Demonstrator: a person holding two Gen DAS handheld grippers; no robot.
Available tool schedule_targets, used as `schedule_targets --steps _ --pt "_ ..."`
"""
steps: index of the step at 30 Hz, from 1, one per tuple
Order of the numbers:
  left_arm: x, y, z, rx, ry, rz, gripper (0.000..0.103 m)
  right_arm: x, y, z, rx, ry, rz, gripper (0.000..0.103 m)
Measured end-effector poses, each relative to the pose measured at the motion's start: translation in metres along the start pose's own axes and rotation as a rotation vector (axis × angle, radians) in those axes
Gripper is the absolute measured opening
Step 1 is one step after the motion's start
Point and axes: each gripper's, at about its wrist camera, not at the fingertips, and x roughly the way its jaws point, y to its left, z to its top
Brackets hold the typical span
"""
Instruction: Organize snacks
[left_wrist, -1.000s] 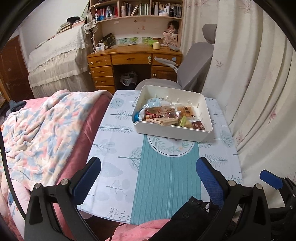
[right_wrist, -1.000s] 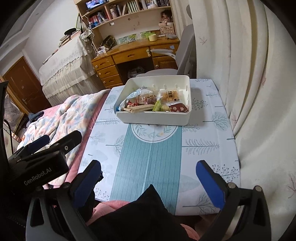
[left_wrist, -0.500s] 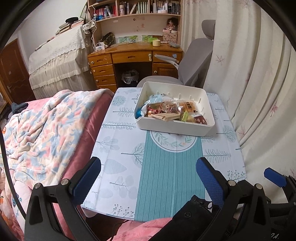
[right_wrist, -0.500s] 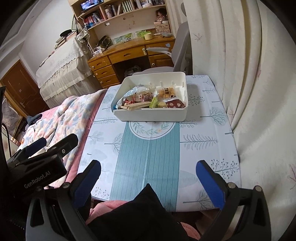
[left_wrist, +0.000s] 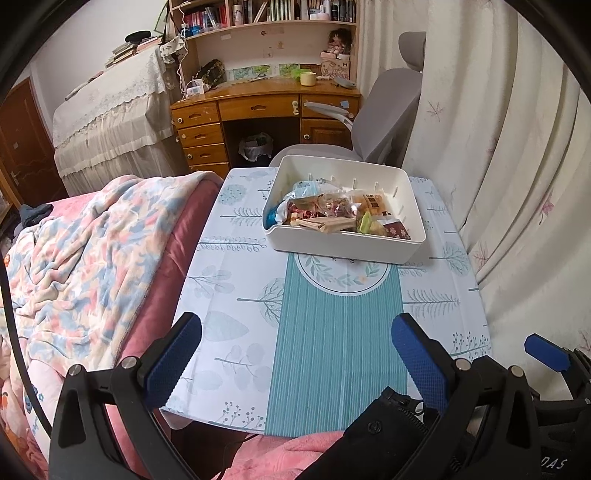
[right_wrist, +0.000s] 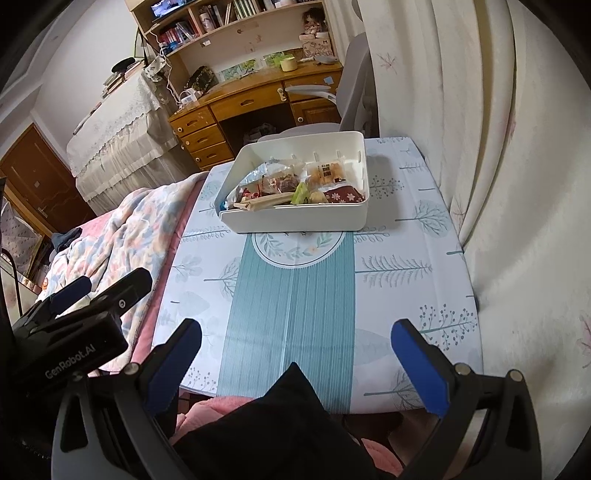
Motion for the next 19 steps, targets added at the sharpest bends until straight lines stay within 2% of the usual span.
schedule_targets --steps 19 --pt "0.018 -0.006 0.001 0.021 0.047 -0.015 0.102 0.01 -0.01 0.008 0.032 0.045 0.004 0.103"
